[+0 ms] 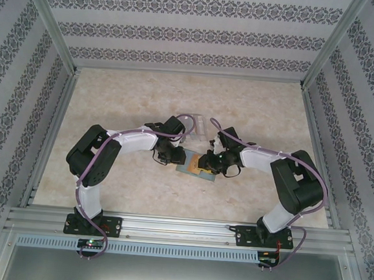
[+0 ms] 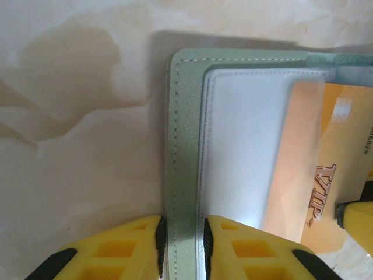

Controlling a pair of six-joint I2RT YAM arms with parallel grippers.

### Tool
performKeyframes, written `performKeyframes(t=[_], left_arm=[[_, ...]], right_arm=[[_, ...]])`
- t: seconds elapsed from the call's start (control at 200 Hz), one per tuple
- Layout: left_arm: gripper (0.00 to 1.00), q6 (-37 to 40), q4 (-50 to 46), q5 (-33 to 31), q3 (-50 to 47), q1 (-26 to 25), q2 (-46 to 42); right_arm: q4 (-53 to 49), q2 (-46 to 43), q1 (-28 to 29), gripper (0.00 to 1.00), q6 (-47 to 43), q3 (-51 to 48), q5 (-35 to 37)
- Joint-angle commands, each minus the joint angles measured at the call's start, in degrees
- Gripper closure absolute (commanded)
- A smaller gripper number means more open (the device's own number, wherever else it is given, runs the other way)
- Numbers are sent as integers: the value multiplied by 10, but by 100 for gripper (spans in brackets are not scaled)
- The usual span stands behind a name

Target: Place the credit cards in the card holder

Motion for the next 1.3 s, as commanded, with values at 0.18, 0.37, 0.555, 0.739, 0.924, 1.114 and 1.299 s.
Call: performKeyframes(t=[0.18,0.37,0.555,0.739,0.924,1.114,1.299], left_arm=[[73,-9,24,8,-7,3,15],[73,-9,27,10,-6,3,14],[73,-10,26,11,-4,3,16],[71,-13,28,9,-3,3,16],[68,-16,27,0,-7,7,9],[68,-16,27,2,-6,10,11],[69,-17,31,9,-5,10,14]], right_arm=[[-16,17,15,89,-22,32,27],[-13,37,17,94,-31,40,27],[-9,56,23,95,-27,55,15],[-8,65,26,93,-27,68,10],[-18,36,19,78,-29,57,11],[-27,1,11,81,-37,41,23],[-4,28,19,89,-26,40,22]])
